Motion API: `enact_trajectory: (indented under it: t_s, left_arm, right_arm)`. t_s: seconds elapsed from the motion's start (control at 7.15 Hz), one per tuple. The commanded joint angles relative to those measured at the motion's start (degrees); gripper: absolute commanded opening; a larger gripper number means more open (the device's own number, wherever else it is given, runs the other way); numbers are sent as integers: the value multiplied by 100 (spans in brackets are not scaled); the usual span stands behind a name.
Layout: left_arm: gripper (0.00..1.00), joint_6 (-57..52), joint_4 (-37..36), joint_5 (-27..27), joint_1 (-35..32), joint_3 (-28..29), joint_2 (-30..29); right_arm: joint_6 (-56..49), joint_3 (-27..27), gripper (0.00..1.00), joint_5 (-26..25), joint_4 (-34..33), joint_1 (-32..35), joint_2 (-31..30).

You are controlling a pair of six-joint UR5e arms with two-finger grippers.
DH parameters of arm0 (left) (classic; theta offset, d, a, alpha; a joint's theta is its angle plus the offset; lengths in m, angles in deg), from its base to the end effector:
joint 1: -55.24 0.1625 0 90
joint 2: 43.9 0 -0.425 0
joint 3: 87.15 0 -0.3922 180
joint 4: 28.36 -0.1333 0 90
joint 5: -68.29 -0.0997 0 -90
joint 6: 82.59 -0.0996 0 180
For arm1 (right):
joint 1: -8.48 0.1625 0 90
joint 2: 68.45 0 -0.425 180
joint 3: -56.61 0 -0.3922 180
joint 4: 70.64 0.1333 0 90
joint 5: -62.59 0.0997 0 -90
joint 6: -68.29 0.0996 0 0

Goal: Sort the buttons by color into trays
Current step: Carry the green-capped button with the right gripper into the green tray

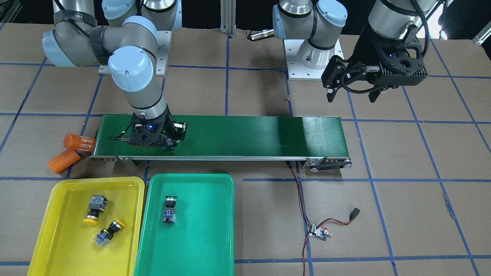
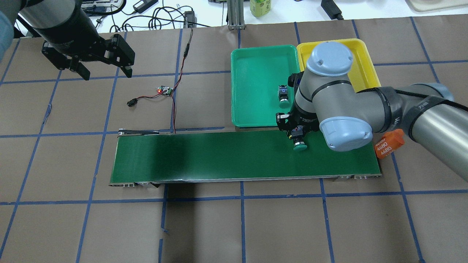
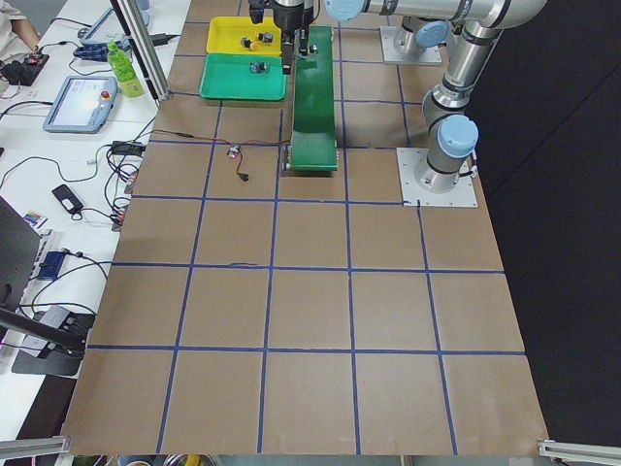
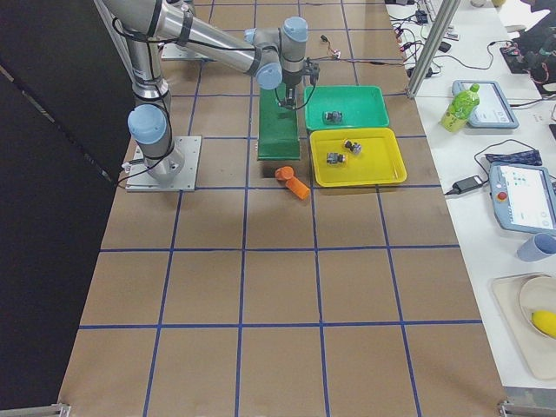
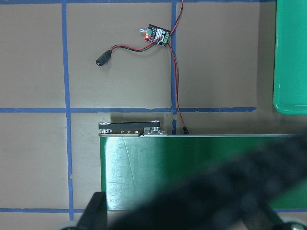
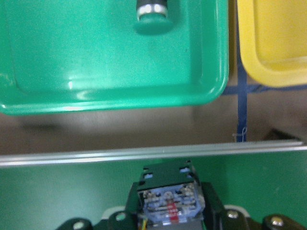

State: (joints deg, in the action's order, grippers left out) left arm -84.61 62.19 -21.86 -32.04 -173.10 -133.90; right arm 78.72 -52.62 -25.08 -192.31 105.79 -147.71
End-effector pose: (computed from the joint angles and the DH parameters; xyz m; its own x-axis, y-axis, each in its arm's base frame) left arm -0.1093 -0.5026 0.5219 -0.9999 -0.0124 -0.0048 -0.0121 0.9981 -0.0609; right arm 0.2026 -0.4999 0.2876 -0.9976 0.0533 -0.0453 0.0543 0.9983 -0.0218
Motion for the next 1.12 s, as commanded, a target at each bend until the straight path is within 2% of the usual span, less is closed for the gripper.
enact_trajectory:
  t_s: [0.0,0.14,0.28,0.42,0.56,0.7,0.98]
  left_arm:
    - [100,0,-2,7,0,8,-9]
    - [100,0,-2,7,0,0,-9]
    - [100,0,-2,7,0,8,0]
    - [100,0,-2,7,0,8,-9]
    - [100,0,-2,7,0,8,0]
    - [100,9,-2,7,0,8,-9]
    - [100,0,-2,7,0,0,0]
  right_arm:
    - [-6,1466,0,-57,3,7,915]
    - [3,2188,0,-57,12,59,1548]
    - [-15,2526,0,4,-58,155,1980]
    - [-23,2564,0,22,-259,234,2220]
    - [-23,2565,6,48,-557,261,2396]
    - [-41,2530,99,48,-577,262,2433]
    - [-15,2451,100,31,-533,244,2276]
